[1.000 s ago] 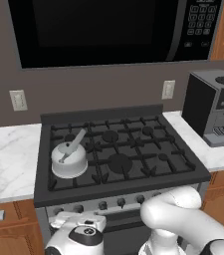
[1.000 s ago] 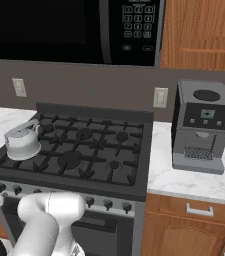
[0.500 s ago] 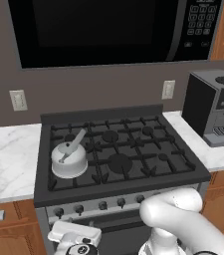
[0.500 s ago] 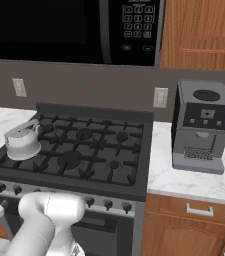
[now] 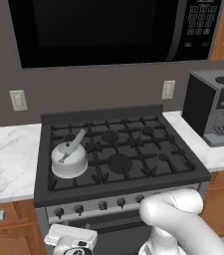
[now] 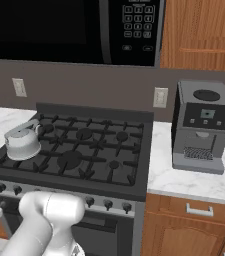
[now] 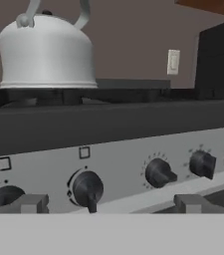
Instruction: Turn on the front left burner of the stove.
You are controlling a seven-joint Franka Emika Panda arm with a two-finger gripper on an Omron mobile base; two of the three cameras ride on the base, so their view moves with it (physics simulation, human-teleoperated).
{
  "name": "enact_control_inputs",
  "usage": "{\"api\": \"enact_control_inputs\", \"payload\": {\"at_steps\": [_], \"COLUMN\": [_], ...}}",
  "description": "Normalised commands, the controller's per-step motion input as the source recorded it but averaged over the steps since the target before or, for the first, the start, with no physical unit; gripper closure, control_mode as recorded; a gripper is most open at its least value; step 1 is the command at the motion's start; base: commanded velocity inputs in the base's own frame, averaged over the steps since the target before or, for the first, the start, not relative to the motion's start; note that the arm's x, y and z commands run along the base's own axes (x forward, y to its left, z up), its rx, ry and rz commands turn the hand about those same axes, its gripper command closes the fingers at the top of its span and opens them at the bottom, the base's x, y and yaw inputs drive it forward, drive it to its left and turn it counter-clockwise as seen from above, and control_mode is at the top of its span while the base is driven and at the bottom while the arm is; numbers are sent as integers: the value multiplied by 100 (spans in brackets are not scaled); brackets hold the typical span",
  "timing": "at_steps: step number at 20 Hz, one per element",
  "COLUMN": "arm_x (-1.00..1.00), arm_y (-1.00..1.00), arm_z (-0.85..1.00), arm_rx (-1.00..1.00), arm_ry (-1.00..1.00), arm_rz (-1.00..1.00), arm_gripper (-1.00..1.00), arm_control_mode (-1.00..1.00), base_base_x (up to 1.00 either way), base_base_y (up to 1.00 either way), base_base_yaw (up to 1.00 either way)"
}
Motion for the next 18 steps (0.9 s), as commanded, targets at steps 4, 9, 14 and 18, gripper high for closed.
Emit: {"api": "enact_control_inputs", "payload": {"at_steps": [4, 9, 14, 18], "arm_x": [16, 36, 36, 23], "arm_y": [21, 19, 25, 31], "arm_z": [-17, -15, -22, -35], "arm_rx": [-2, -3, -5, -4], "arm_ry": [-2, -1, 0, 0], "arm_rz": [5, 11, 10, 4], "arm_gripper": [-100, -100, -100, -100], "arm_control_mode": [-100, -100, -100, -100], "base_base_x": [0, 0, 0, 0], "base_base_y": [0, 0, 0, 0], "base_base_yaw": [0, 0, 0, 0]}}
